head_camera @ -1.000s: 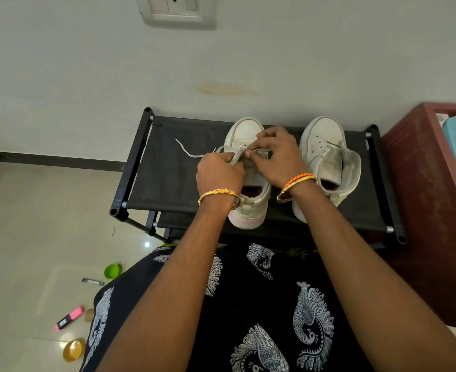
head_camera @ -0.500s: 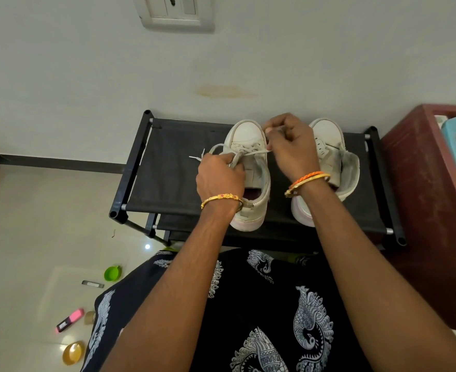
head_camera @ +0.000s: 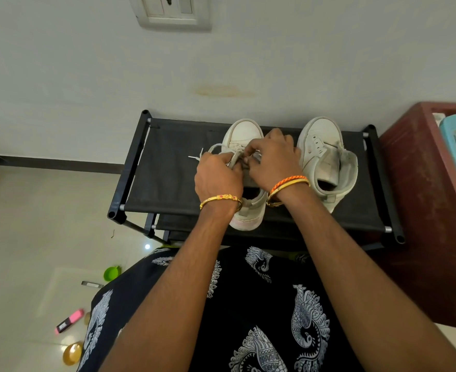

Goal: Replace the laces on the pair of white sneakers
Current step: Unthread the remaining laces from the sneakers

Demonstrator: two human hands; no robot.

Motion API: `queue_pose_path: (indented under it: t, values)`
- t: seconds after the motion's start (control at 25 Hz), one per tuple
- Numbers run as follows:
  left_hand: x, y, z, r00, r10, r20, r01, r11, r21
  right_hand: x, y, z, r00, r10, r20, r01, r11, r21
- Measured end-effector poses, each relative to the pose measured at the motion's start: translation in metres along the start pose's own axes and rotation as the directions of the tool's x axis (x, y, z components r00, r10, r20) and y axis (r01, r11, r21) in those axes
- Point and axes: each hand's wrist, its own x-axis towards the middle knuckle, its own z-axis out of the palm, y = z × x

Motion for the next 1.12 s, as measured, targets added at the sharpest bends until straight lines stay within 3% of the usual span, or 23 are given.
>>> queue_pose_path:
  t: [0.08, 0.24, 0.32, 0.4, 0.44, 0.48, 0.52, 0.6, 0.64, 0.68, 0.8, 0.88, 1.0, 1.12]
  values:
    - [-0.001, 0.002, -0.001, 1.000, -0.005, -0.004, 0.005, 1.000, -0.007, 0.004, 0.004, 0.000, 0.999, 0.009, 0.039, -0.019, 0.966, 0.258]
    - [-0.001, 0.001, -0.001, 1.000, -0.025, -0.001, 0.025, 1.000, 0.002, 0.008, 0.012, -0.018, 0.994, 0.049, 0.097, -0.103, 0.692, 0.715]
    - [0.000, 0.000, -0.001, 1.000, -0.019, 0.003, 0.019, 1.000, -0.009, 0.006, 0.015, -0.024, 0.989, 0.063, 0.134, -0.148, 0.414, 0.898]
    - [0.000, 0.001, 0.000, 1.000, -0.022, 0.009, 0.023, 1.000, -0.017, 0.006, 0.015, -0.027, 0.973, 0.048, 0.226, -0.230, 0.104, 0.968]
    - [0.000, 0.002, -0.001, 1.000, -0.027, 0.011, 0.027, 0.999, -0.018, 0.007, 0.014, -0.027, 0.968, 0.052, 0.247, -0.247, 0.009, 0.969]
    - [0.000, 0.002, -0.001, 0.999, -0.031, 0.014, 0.031, 0.999, -0.019, 0.007, 0.013, -0.027, 0.969, 0.083, 0.231, -0.232, 0.010, 0.973]
    - [0.000, 0.002, -0.001, 0.999, -0.032, 0.015, 0.032, 0.999, -0.021, 0.007, 0.011, -0.027, 0.979, 0.128, 0.157, -0.177, 0.164, 0.971]
    - [0.000, 0.003, -0.001, 0.999, -0.041, 0.016, 0.042, 0.999, -0.019, 0.006, 0.010, -0.022, 0.992, 0.099, -0.082, -0.010, 0.698, 0.716]
    - [0.000, 0.003, -0.001, 0.999, -0.044, 0.013, 0.044, 0.999, -0.012, 0.004, 0.010, -0.017, 0.991, 0.019, -0.135, 0.053, 0.861, 0.506]
    - [-0.001, 0.004, -0.001, 0.999, -0.044, 0.009, 0.044, 0.999, -0.006, 0.003, 0.009, -0.013, 0.991, -0.046, -0.124, 0.084, 0.944, 0.318]
    - [-0.002, 0.006, -0.001, 0.999, -0.037, -0.001, 0.037, 0.999, 0.004, -0.002, 0.005, -0.006, 0.997, -0.082, -0.012, 0.082, 0.996, -0.037]
    - [-0.002, 0.006, -0.002, 0.999, -0.036, -0.006, 0.036, 0.999, 0.021, -0.002, -0.001, -0.006, 0.998, -0.061, -0.006, 0.060, 0.995, -0.073]
    - [0.000, 0.006, -0.002, 0.999, -0.051, 0.004, 0.050, 0.997, 0.055, -0.006, -0.004, -0.011, 0.993, -0.116, -0.020, 0.116, 0.993, 0.028]
    - [0.000, 0.006, -0.001, 0.998, -0.054, 0.008, 0.054, 0.996, 0.074, -0.006, 0.000, -0.019, 0.999, -0.051, -0.006, 0.049, 0.905, 0.422]
